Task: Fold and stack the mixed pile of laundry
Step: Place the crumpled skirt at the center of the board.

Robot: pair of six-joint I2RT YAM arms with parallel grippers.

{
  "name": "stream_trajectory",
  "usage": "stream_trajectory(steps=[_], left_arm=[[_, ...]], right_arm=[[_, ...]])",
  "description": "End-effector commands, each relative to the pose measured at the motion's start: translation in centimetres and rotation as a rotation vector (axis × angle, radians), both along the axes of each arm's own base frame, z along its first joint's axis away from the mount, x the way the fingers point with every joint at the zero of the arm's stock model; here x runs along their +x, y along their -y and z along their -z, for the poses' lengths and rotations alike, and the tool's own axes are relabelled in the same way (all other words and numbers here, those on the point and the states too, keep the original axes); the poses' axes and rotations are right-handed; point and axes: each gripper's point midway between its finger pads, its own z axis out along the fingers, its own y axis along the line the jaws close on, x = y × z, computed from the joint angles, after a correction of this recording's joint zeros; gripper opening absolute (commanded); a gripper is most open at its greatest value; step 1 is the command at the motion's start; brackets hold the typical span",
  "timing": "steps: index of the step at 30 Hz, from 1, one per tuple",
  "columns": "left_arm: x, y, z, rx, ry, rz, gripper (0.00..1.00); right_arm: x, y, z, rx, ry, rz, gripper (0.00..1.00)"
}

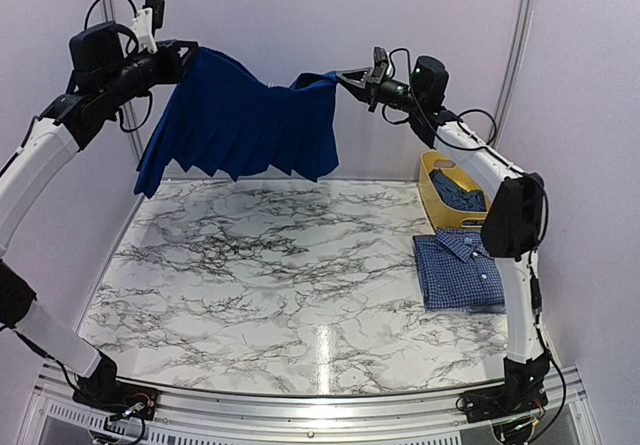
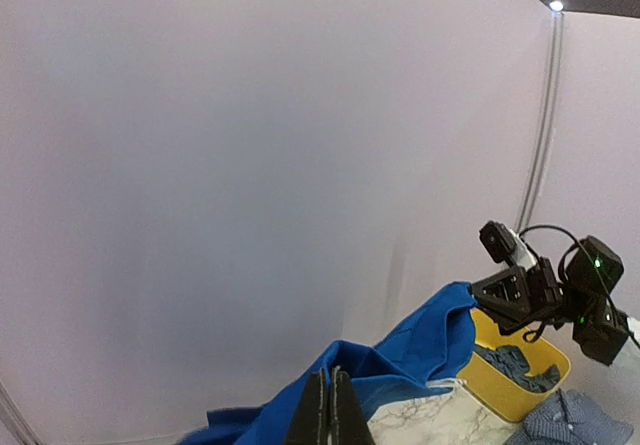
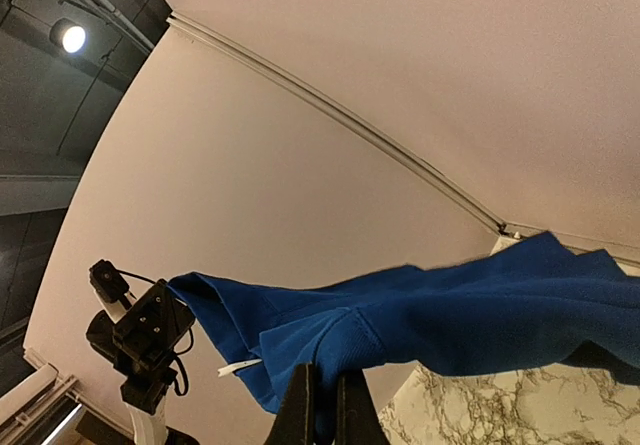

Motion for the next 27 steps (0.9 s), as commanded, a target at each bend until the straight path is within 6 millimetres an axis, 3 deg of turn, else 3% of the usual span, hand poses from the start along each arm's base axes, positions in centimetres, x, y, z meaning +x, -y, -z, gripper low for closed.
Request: stream_trajectory(steps=[1, 4, 5, 8, 12, 13, 16, 19, 23, 27], left_arm=[[-3.6, 0.7, 4.5, 0.099, -0.008, 0.111, 0.0], [-6.2, 1.5, 13.9, 0.125, -0.152, 0.211, 0.0], [-7.4, 1.9, 17.1, 0.125, -0.21, 0.25, 0.0], [-12.0, 3.6, 25.7, 0.136, -0.381, 0.369, 0.0], [-17.8, 5.2, 33.0, 0.172, -0.535, 0.461, 0.0], [-18.7, 5.2, 34.1, 0.175, -0.561, 0.469, 0.0], [-21.1, 5.7, 36.1, 0.26, -0.585, 0.489, 0.0], [-22.5, 6.9, 38.0, 0.321, -0.651, 0.533, 0.0], [-25.2, 8.4, 41.5, 0.512, -0.744, 0.614, 0.0], [-27.3, 9.1, 42.7, 0.662, -0.738, 0.696, 0.0]], right_arm=[[-5.1, 0.1, -0.6, -0.094, 0.134, -0.085, 0.0], [-6.5, 0.1, 8.6, -0.255, -0.002, -0.113, 0.0], [-7.5, 0.6, 13.2, -0.327, -0.085, -0.112, 0.0], [-11.8, 3.0, 20.8, -0.472, -0.227, -0.096, 0.0], [-18.7, 5.8, 29.1, -0.634, -0.406, -0.104, 0.0], [-20.4, 6.2, 30.7, -0.673, -0.436, -0.109, 0.0], [-24.4, 7.2, 34.4, -0.776, -0.512, -0.128, 0.0], [-26.6, 8.1, 36.4, -0.84, -0.555, -0.133, 0.0], [-27.0, 9.4, 37.4, -0.929, -0.558, -0.109, 0.0], [-26.2, 10.4, 37.3, -1.009, -0.53, -0.075, 0.0]])
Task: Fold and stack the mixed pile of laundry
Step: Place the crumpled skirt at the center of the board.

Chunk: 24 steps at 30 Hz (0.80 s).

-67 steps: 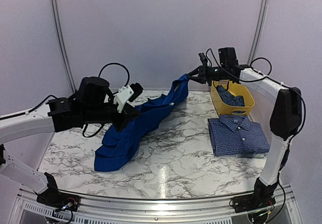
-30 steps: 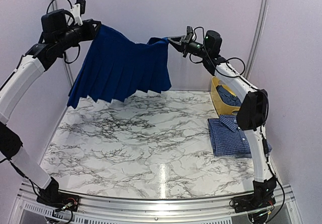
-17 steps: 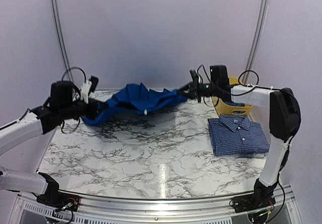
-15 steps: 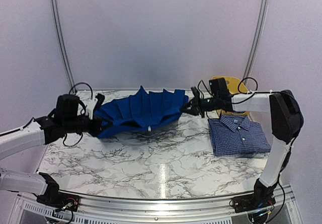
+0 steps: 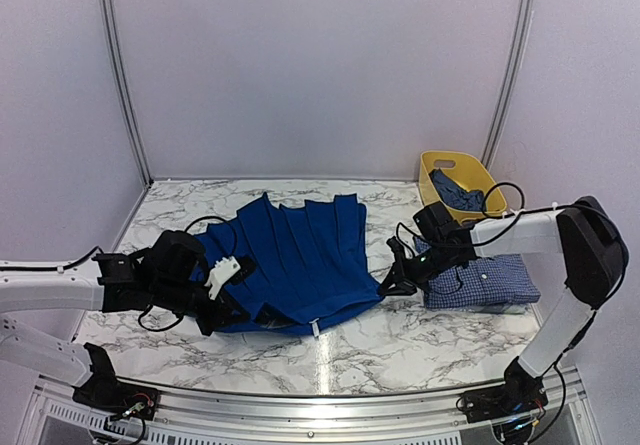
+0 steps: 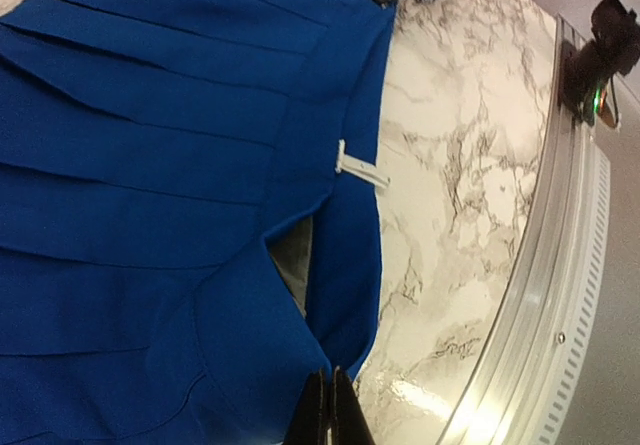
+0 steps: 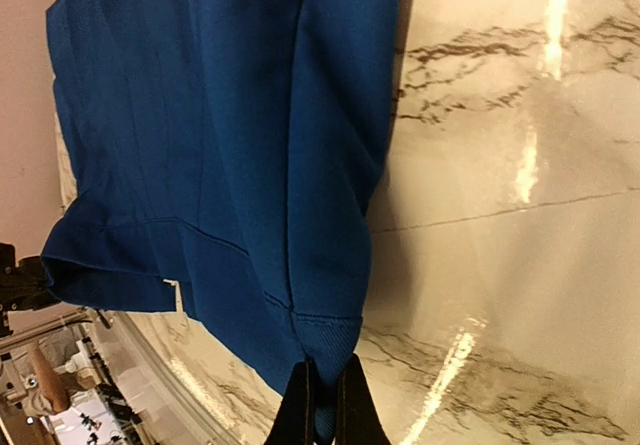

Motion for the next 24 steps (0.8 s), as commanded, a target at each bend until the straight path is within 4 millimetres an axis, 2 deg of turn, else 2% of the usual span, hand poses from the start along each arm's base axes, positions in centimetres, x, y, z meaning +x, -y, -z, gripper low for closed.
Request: stream_trajectory(steps=[1, 6, 11, 13, 16, 17, 18, 20, 24], left_arm=[[-2.0, -0.1, 1.1, 0.137, 0.027, 0.125, 0.0], [-3.5, 1.7, 1.3, 0.159, 0.042, 0.224, 0.0], [-5.4, 5.0, 2.9, 0.24, 0.067, 0.352, 0.0], [-6.2, 6.5, 3.5, 0.277, 0.095, 0.404, 0.0], [-6.5, 7.5, 4.3, 0.319, 0.092, 0.419, 0.0], [-6.2, 7.8, 4.0, 0.312, 0.093, 0.401, 0.0], [-6.0, 8.1, 3.4, 0.294, 0.101, 0.384, 0.05], [-5.0, 8.6, 1.4, 0.239, 0.139, 0.324, 0.24], [-1.8, 8.4, -1.8, 0.139, 0.165, 0.136, 0.46]], right_arm=[[1.8, 1.7, -0.5, -0.13, 0.086, -0.007, 0.0], [6.0, 1.9, -1.2, -0.168, 0.156, 0.011, 0.0], [10.3, 0.4, -0.5, -0.173, 0.19, -0.01, 0.0], [11.4, 0.1, -0.6, -0.168, 0.193, -0.018, 0.0], [12.4, 0.2, -1.6, -0.153, 0.209, -0.019, 0.01], [12.3, 0.3, -2.1, -0.14, 0.213, -0.021, 0.08], [12.3, 0.3, -2.5, -0.129, 0.217, -0.024, 0.18], [12.0, 0.3, -3.4, -0.119, 0.225, -0.029, 0.34], [10.6, -0.1, -4.7, -0.08, 0.235, -0.04, 0.37]])
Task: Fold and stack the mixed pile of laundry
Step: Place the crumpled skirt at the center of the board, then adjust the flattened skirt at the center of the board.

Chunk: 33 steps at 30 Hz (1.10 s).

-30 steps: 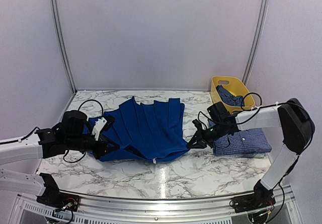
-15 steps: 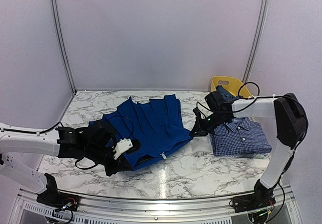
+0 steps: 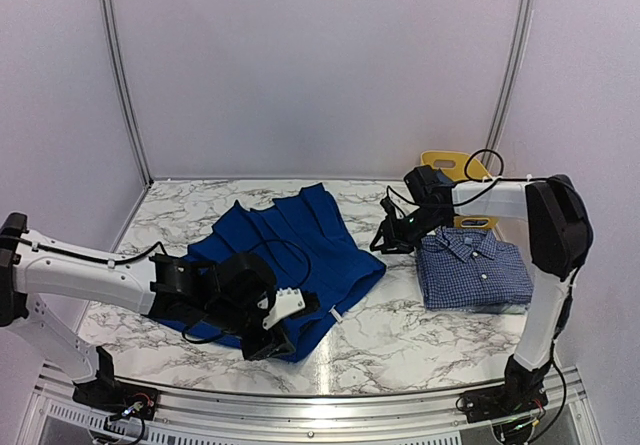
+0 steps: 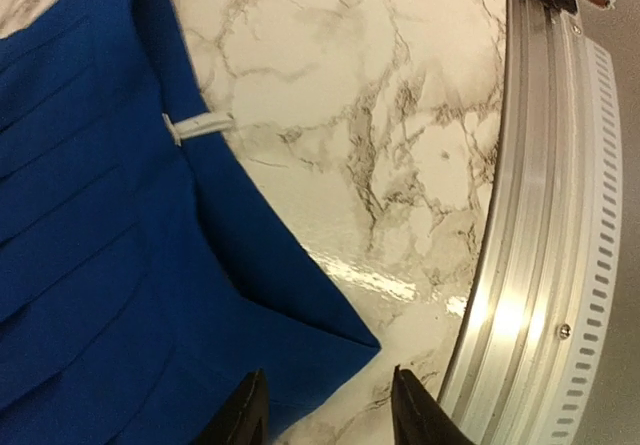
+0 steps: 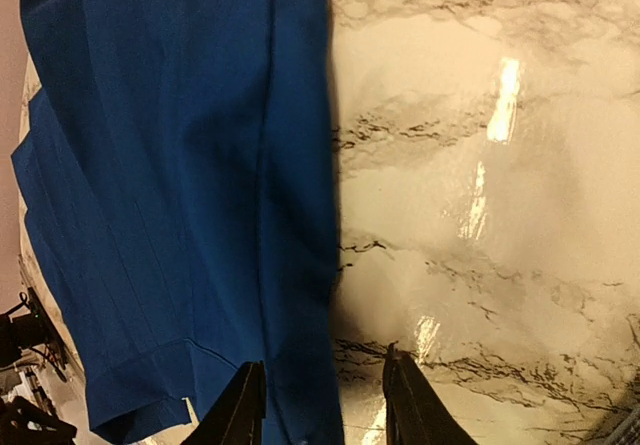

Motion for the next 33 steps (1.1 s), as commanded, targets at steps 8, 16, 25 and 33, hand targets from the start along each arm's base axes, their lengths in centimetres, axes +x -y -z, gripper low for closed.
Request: stream_trajectory(steps=[8, 16, 25, 33], left_arm=[[7.2, 2.5, -3.2, -0.069, 0.089, -0.312, 0.64], [9.0, 4.1, 2.4, 0.186, 0.107, -0.282, 0.62], [9.7, 3.8, 2.5, 0.273, 0.136, -0.197, 0.04], [11.5, 2.6, -0.7, 0.169, 0.112, -0.277, 0.0]], right_arm=[[-2.1, -0.9, -2.4, 0.04, 0.048, -0.046, 0.4], [-2.2, -0.7, -2.0, 0.041, 0.045, -0.046, 0.41], [-1.9, 0.2, -1.3, 0.034, 0.035, -0.034, 0.41], [-2.1, 0.7, -0.6, 0.038, 0.02, -0.022, 0.41]])
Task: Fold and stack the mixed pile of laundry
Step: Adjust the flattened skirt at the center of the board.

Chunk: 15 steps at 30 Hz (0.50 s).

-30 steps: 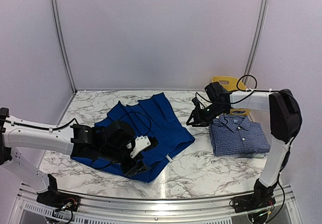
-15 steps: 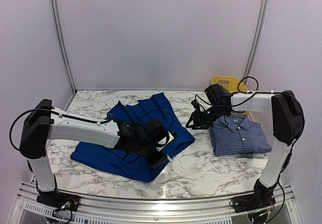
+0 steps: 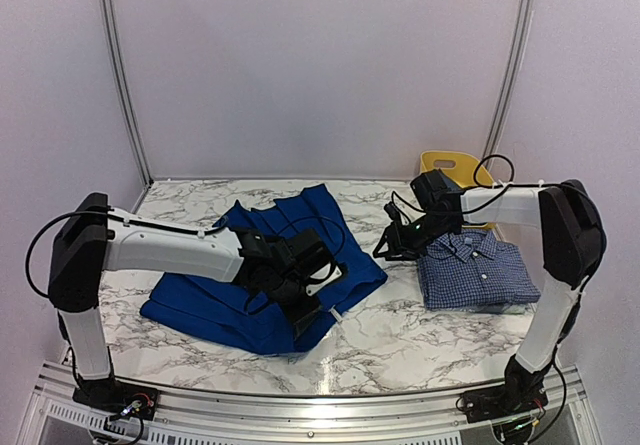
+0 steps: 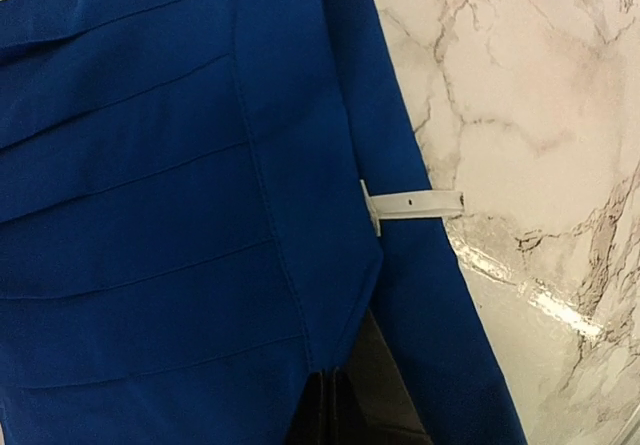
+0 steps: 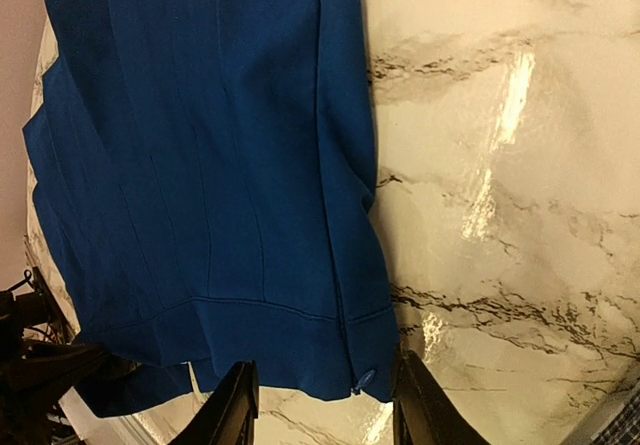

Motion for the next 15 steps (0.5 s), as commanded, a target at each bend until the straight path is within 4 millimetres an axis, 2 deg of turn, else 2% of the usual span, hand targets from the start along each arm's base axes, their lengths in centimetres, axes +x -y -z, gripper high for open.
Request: stream_trajectory(steps=[1, 3, 5, 10, 15], left_arm=[[0.8, -0.6, -4.2, -0.128, 0.0, -0.033, 0.0], [0.2, 0.0, -5.6, -0.229, -0.033, -0.01, 0.0], [-1.0, 0.5, -5.9, -0.279, -0.077, 0.039, 0.0], [-3.2, 0.9, -4.3, -0.291, -0.165, 0.121, 0.0], [-5.0, 2.2, -4.2, -0.334, -0.215, 0.202, 0.0]], right_arm=[[0.3, 0.0, 0.2, 0.011, 0.009, -0.004, 0.41], [0.4, 0.1, 0.4, 0.01, 0.006, -0.003, 0.41], [0.5, 0.2, 0.6, 0.012, 0.003, -0.002, 0.41], [0.8, 0.3, 0.7, 0.018, -0.003, -0.004, 0.41], [0.6, 0.2, 1.3, 0.022, -0.024, -0.009, 0.41]])
